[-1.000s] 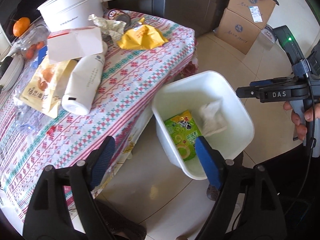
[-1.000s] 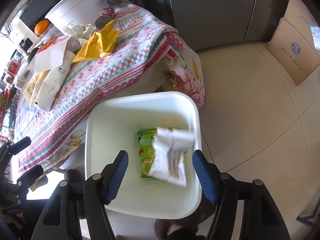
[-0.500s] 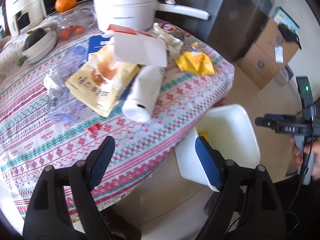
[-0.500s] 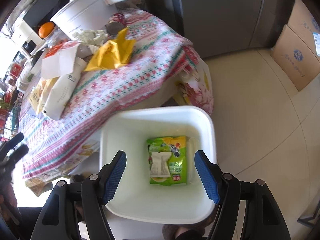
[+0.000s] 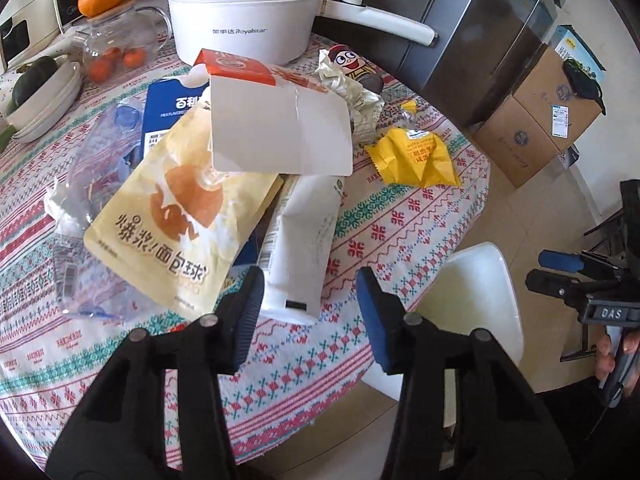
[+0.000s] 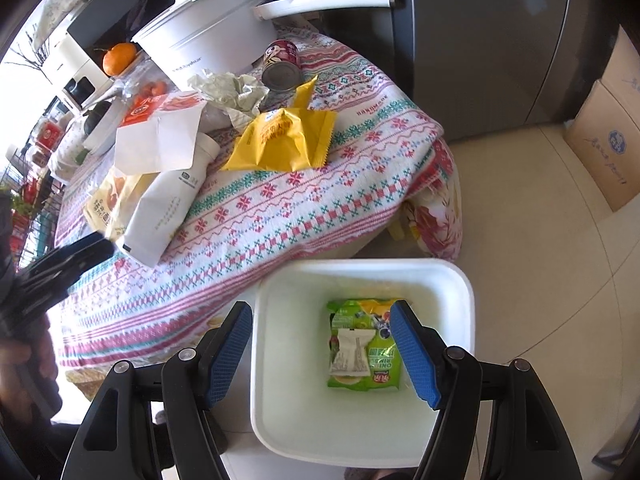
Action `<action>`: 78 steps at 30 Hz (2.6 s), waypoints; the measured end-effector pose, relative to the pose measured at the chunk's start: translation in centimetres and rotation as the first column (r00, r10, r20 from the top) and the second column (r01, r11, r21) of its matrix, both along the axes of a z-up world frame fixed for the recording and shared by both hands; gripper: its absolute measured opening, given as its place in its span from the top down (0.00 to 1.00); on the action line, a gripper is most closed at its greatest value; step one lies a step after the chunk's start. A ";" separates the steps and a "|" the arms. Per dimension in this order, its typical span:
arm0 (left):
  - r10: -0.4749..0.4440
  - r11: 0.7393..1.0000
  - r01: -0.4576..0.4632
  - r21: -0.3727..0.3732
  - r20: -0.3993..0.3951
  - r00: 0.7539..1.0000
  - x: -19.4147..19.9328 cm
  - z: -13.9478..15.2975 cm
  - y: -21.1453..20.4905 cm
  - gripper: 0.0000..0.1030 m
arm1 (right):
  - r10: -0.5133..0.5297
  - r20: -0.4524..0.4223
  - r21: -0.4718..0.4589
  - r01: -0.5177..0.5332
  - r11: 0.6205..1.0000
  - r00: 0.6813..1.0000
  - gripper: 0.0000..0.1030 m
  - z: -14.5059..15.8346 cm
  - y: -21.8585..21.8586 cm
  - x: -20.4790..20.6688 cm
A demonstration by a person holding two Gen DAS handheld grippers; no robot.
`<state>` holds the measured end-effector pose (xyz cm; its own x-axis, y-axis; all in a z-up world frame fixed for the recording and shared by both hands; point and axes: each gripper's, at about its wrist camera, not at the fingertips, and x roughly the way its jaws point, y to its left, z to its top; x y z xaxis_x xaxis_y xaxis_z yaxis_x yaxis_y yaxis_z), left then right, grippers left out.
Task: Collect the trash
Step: 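Grasp the white plastic bottle with the left gripper and lift it, then carry the white bottle toward the bin while the right gripper grasps the yellow packet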
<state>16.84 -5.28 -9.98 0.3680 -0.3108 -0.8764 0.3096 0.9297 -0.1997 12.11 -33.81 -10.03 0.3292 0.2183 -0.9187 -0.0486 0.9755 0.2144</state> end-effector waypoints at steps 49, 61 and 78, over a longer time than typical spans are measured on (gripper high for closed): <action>0.001 0.994 -0.003 -0.110 -0.013 1.000 -6.4 3.5 4.1 0.64 | -0.076 -0.006 0.053 0.077 0.996 0.997 0.29 -1.2 1.5 7.6; 0.160 0.985 -0.155 -0.079 0.069 0.985 -6.3 4.6 9.1 0.64 | -0.192 -0.020 0.178 0.192 0.965 0.981 0.29 -4.6 2.1 13.5; 0.179 0.981 -0.171 -0.094 0.080 0.981 -7.0 5.1 9.6 0.64 | -0.068 0.037 0.123 0.063 0.990 0.997 0.76 -4.2 4.1 12.6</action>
<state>9.84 4.32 -4.90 0.4975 -0.3080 -0.8109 0.1636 0.9514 -0.2610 24.75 -29.67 -14.25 0.3835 0.3041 -0.8720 0.0036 0.9437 0.3307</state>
